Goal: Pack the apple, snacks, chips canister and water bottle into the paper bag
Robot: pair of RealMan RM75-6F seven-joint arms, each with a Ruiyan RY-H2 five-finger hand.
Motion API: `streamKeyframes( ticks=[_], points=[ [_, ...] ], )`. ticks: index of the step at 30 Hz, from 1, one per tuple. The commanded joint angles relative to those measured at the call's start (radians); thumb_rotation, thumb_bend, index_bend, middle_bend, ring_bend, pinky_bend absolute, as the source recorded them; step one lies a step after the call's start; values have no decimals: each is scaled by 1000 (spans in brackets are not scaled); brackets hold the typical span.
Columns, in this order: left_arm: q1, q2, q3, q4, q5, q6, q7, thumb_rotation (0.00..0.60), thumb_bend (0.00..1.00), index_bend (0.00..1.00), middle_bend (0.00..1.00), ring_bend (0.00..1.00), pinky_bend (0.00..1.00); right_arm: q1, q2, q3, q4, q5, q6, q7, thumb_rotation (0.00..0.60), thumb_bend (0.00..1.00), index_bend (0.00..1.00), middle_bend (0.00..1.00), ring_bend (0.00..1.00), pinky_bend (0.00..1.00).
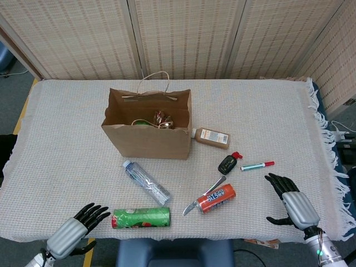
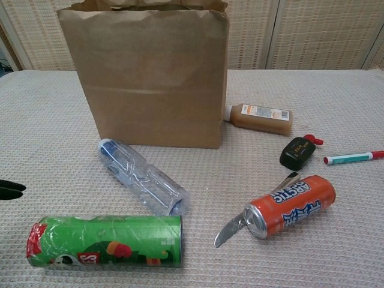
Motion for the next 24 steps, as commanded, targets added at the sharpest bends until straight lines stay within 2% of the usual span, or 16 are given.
streamKeyframes(
  ticks=[1,10,18,22,24],
  points=[
    [-28,-25,-19,-36,-24,-58,32,600,332,0,0,0,23,0,1,0,0,1,0,1,600,0,0,0,0,0],
    [-74,-98,-59,-134,-104,-191,93,600,332,0,0,0,23,1,4,0,-2,2,-2,9,600,0,0,0,0,0],
    [-120,-169,-108,-97,-154,-266,153,600,329,0,0,0,23,-1,8,-1,-5,1,-2,19,600,0,0,0,0,0],
    [-133,-179,-114,-82,-166,-286,158,600,331,0,0,0,22,-1,8,-1,-5,2,-2,21,600,0,0,0,0,0],
    [-159,-190,-121,-49,-185,-334,162,600,331,0,0,0,22,0,8,1,-6,4,-2,22,600,0,0,0,0,0]
  ],
)
